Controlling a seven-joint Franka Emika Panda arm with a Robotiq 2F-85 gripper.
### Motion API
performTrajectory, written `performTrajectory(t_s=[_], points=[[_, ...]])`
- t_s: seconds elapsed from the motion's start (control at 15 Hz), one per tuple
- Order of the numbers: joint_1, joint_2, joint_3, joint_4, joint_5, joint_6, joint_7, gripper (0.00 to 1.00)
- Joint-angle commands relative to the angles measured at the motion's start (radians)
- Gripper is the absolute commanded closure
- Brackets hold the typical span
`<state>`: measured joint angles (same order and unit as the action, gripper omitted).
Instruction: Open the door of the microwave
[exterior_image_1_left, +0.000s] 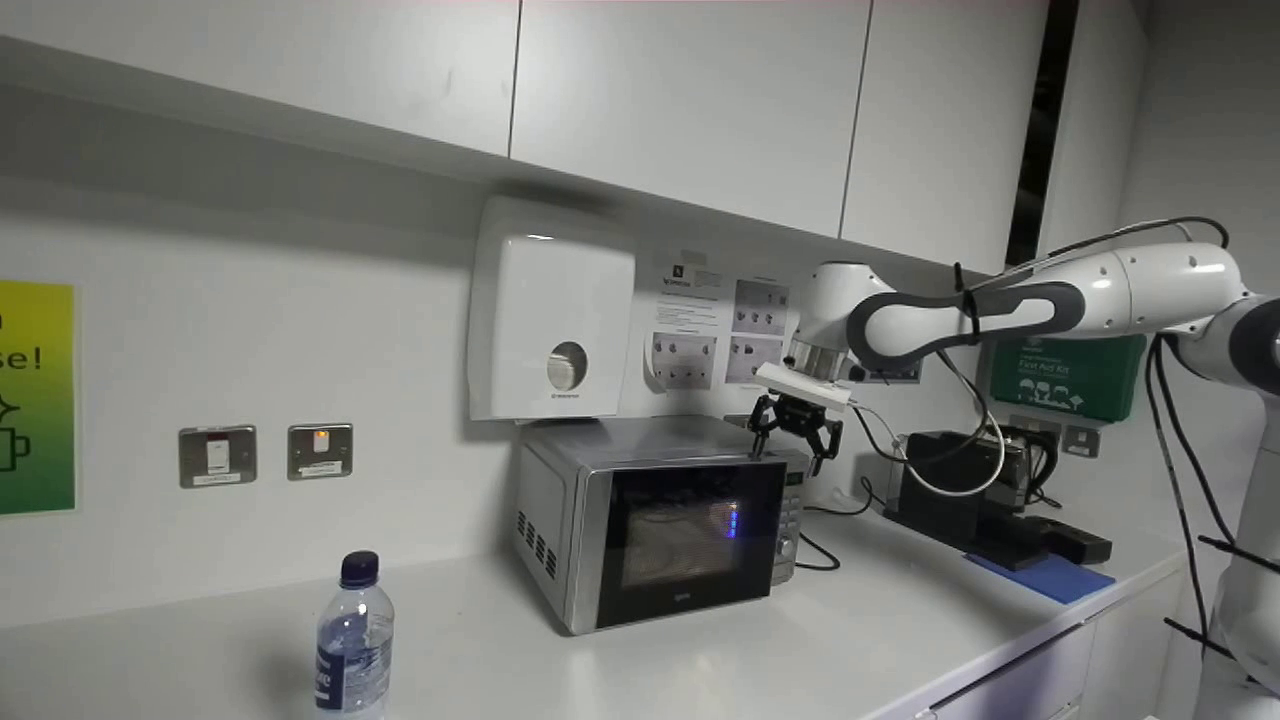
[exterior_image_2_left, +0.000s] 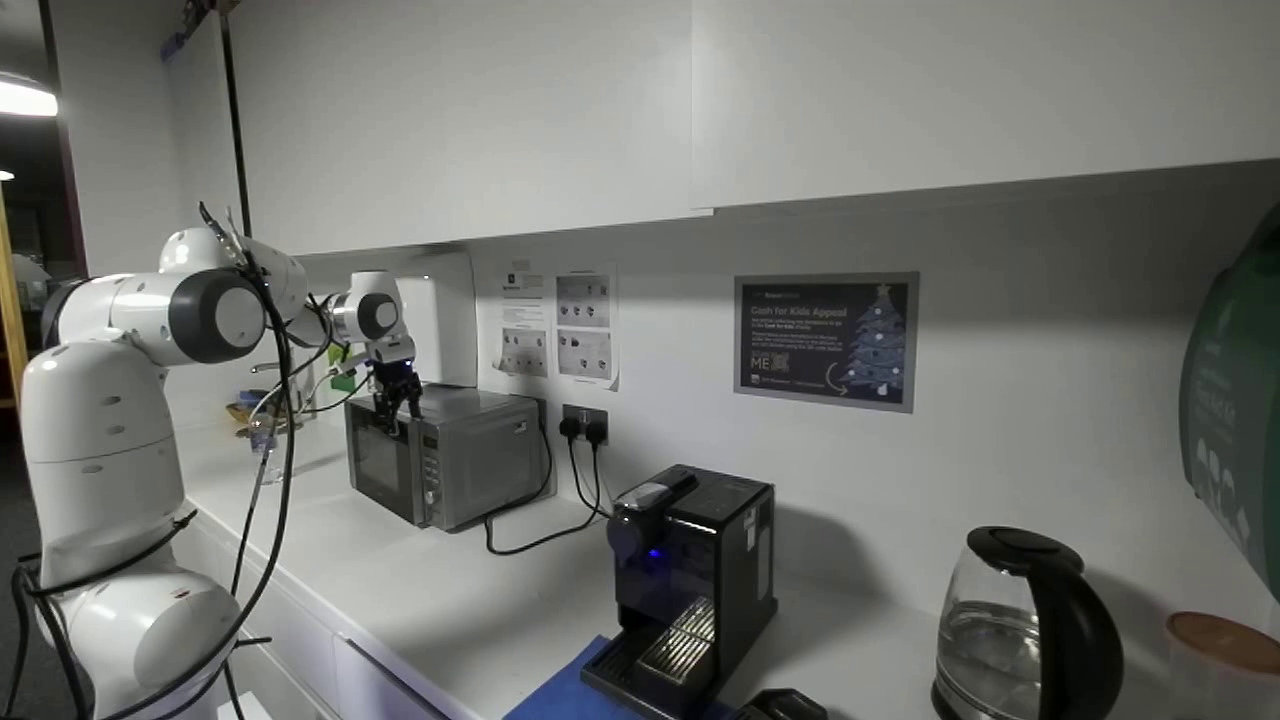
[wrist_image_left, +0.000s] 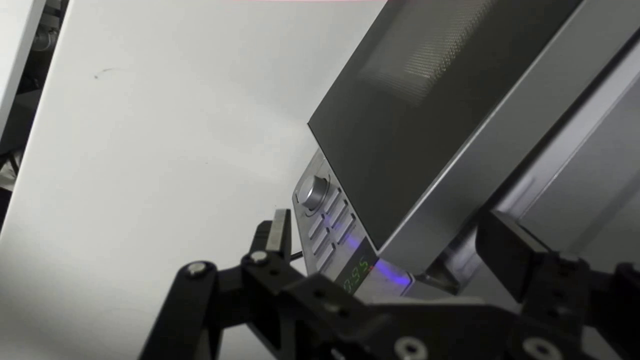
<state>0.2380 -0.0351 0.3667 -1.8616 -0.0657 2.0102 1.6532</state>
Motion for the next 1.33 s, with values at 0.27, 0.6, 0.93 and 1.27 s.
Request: performTrajectory(t_s=[0.27, 0.6, 0.93, 1.27], points=[[0.019, -0.002, -0.020, -0.018, -0.011, 0.029, 0.033, 0.00], [0.020, -0.011, -0.021, -0.027, -0.004, 0.019, 0.030, 0.00], [0.021, -0.026, -0.021, -0.042, -0.001, 0.016, 0.029, 0.00], [0.025, -0.038, -0.019, -0.062, 0.000, 0.011, 0.028, 0.00]])
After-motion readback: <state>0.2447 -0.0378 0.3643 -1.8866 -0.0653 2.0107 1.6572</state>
